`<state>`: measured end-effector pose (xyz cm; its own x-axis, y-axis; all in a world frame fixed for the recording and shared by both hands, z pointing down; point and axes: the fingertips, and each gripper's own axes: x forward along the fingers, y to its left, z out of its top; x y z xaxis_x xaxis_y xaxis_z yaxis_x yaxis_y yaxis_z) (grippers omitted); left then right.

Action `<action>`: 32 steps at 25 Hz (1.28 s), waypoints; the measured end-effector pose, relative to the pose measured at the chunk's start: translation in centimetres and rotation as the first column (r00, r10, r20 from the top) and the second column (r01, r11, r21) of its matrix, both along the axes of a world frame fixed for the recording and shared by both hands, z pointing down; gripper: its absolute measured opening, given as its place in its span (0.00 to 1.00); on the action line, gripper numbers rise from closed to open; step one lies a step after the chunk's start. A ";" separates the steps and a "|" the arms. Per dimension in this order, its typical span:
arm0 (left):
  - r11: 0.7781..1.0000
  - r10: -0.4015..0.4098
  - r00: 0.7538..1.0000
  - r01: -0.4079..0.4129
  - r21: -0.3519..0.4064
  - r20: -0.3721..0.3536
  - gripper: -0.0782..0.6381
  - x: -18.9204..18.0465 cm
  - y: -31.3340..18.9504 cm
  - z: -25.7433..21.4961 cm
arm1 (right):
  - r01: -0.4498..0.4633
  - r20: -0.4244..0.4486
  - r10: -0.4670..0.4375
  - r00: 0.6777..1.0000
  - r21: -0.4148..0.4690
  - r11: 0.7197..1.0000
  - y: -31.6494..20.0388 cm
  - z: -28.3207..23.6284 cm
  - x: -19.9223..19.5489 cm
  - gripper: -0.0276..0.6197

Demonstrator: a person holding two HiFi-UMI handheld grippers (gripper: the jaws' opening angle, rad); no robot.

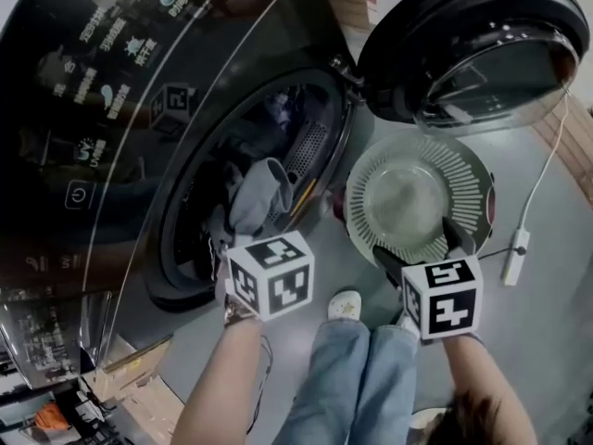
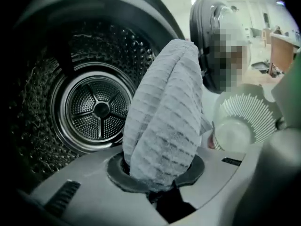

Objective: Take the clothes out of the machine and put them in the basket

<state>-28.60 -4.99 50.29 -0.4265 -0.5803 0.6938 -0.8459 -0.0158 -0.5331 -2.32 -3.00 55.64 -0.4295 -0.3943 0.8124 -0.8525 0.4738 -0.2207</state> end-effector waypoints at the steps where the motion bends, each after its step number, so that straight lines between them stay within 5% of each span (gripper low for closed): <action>1: 1.000 0.000 1.000 0.001 0.004 -0.013 0.22 0.4 0.1 -0.3 | -0.004 0.006 0.004 1.000 -0.001 1.000 0.1 -0.2 0.0 0.89; 8: 1.000 0.030 0.987 -0.029 0.010 -0.155 0.22 4.4 0.2 -1.8 | -0.034 0.024 0.033 0.999 0.008 0.999 0.5 -0.8 1.5 0.88; 18: 0.997 0.070 0.963 -0.065 0.029 -0.259 0.22 9.3 -1.7 -5.1 | -0.100 0.042 0.100 0.994 0.006 0.995 0.2 -2.8 4.8 0.88; 32: 0.974 0.215 0.893 -0.225 0.023 -0.396 0.22 21.9 -3.4 -5.6 | -0.176 0.036 0.176 0.984 -0.017 0.984 0.6 -3.2 11.1 0.88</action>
<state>-6.73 -8.37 44.71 0.0206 -0.6098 0.7923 -0.9598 -0.2339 -0.1550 8.74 -2.36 52.45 -0.3842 -0.4554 0.8031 -0.9134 0.3139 -0.2590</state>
